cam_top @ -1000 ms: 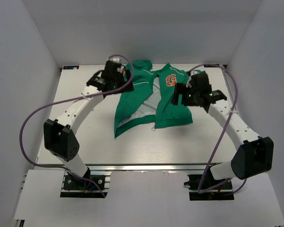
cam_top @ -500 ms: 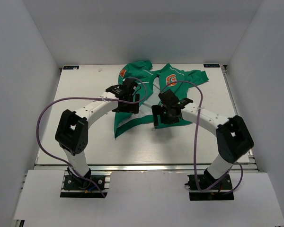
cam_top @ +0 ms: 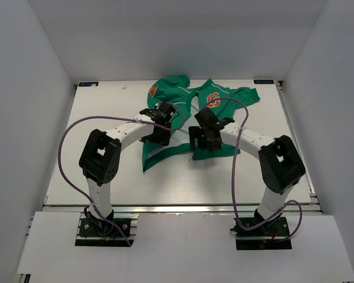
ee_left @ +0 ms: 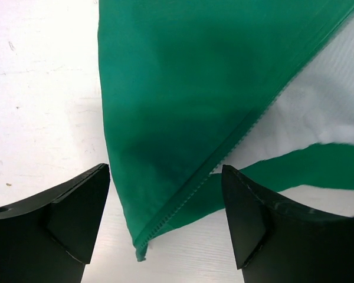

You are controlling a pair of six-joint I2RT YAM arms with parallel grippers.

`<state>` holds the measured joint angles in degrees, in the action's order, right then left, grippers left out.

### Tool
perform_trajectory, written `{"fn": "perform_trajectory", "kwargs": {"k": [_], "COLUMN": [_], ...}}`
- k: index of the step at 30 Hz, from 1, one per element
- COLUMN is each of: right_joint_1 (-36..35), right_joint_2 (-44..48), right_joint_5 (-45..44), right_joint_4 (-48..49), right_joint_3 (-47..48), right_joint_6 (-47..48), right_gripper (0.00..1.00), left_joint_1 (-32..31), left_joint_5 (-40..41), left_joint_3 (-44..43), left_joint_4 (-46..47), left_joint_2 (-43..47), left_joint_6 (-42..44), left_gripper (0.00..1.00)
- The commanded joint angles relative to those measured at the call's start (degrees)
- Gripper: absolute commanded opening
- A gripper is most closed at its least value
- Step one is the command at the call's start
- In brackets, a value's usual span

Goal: Zip up the jacket

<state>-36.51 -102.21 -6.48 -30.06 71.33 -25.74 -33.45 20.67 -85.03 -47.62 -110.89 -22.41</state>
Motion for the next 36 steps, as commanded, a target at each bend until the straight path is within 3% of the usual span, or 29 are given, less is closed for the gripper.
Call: {"fn": "perform_trajectory", "kwargs": {"k": [1, 6, 9, 13, 14, 22, 31, 33, 34, 35, 36], "right_joint_1": [2.0, 3.9, 4.2, 4.3, 4.3, 4.3, 4.7, 4.7, 4.8, 4.8, 4.9], "right_joint_2": [5.4, 10.1, 12.4, 15.1, 16.2, 22.1, 24.2, 23.9, 23.7, 23.5, 22.9], "right_joint_5": [-0.1, 1.9, 2.2, 2.1, 2.3, 5.1, 5.4, 5.1, 4.8, 4.3, 4.2], "right_joint_4": [-0.1, 0.4, 0.4, 0.2, 0.2, 2.3, 2.5, 2.4, 2.4, 2.1, 2.1], "right_joint_3": [-1.5, -5.2, -7.0, -8.9, -10.0, -16.7, -18.7, -18.8, -18.7, -18.4, -17.7], "right_joint_6": [-0.9, 0.0, 0.2, 0.4, 0.4, 0.1, -0.2, -0.2, -0.1, -0.1, 0.1], "right_gripper": [0.88, 0.88, 0.88, 0.88, 0.89, 0.89, 0.89, 0.89, 0.89, 0.89, 0.89], "left_joint_1": [0.1, 0.1, 0.1, 0.0, 0.0, -0.6, -2.3, -2.3, -2.3, -2.3, -2.3], "left_joint_5": [-0.2, -0.9, 3.7, 2.0, 0.7, -24.7, -24.5, -25.5, -26.2, -26.9, -26.7], "left_joint_3": [2.8, 5.4, 0.6, -5.2, -5.8, -7.5, -26.0, -28.9, -29.5, -29.7, -28.7], "left_joint_4": [0.6, 1.4, -3.7, -5.8, -5.6, 4.3, 2.0, 1.7, 1.3, 0.2, -0.1], "left_joint_2": [5.4, 5.5, 1.6, -0.8, 0.1, 4.2, -14.1, -16.5, -16.9, -17.0, -15.9], "left_joint_6": [2.6, 5.1, 2.9, 2.5, 2.4, 4.0, -0.6, 0.2, 1.0, 1.2, 1.6], "left_gripper": [0.86, 0.88, 0.65, 0.1, 0.0, 0.0, 0.0, 0.13, 0.31, 0.4, 0.64]}}
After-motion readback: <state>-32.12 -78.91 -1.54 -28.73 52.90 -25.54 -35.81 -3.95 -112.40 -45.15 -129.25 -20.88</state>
